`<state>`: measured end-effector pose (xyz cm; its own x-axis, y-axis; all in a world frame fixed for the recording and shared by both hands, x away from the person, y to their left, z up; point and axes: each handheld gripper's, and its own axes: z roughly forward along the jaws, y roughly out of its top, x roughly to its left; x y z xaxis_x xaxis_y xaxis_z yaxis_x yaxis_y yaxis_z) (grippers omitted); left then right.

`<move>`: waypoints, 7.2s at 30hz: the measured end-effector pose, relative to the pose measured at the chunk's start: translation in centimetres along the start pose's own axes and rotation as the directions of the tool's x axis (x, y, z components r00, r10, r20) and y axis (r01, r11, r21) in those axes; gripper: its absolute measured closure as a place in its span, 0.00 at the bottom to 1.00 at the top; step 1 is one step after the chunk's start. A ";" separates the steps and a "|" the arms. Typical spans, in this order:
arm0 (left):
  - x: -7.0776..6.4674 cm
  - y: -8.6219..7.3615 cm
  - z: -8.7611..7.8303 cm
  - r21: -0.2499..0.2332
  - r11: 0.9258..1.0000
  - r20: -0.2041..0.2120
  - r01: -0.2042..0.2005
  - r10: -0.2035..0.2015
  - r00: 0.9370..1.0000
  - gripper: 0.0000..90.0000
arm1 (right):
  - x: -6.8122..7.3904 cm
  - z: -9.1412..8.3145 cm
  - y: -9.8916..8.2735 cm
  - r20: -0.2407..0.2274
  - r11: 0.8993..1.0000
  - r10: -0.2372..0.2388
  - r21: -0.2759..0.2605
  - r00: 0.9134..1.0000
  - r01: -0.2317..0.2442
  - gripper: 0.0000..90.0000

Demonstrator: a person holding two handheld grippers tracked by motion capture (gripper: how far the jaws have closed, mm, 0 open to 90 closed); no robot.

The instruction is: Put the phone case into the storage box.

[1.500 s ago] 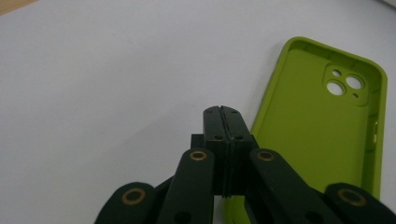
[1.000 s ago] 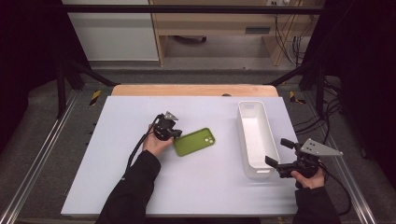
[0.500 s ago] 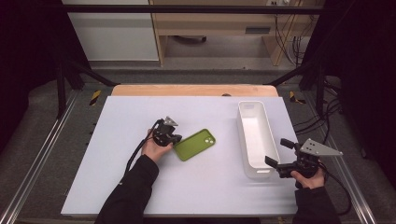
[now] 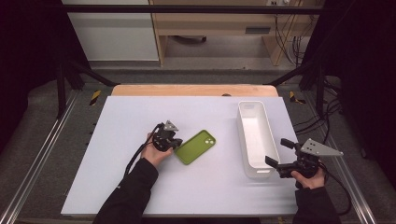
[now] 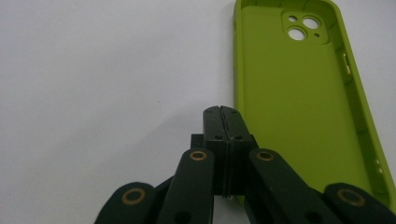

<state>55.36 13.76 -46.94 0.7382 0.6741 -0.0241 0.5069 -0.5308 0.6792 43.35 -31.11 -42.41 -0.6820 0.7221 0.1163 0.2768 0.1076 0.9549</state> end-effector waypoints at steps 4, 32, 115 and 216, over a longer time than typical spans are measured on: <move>0.0 0.0 -0.1 -0.007 1.000 -0.007 -0.001 0.001 1.000 1.00 | 0.0 0.0 0.0 0.000 1.000 0.002 -0.001 1.000 -0.002 0.01; -1.1 2.1 -5.1 -0.233 0.972 0.003 0.007 -0.006 1.000 0.32 | -0.2 -0.3 0.1 -0.003 1.000 0.001 -0.018 1.000 -0.001 0.01; -0.8 2.6 1.8 0.045 0.999 -0.023 -0.002 0.003 1.000 0.26 | -0.2 -0.3 0.1 0.001 1.000 0.007 -0.012 1.000 -0.007 0.01; -2.4 2.9 -3.0 -0.105 0.993 0.058 -0.054 0.061 0.996 0.97 | -0.2 -0.4 0.2 -0.006 1.000 0.009 -0.016 1.000 -0.009 0.01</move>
<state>53.73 12.09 -42.70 0.7920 0.6099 -0.0253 0.4167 -0.5099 0.7526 43.26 -31.52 -42.10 -0.6835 0.7189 0.1265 0.2720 0.0901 0.9581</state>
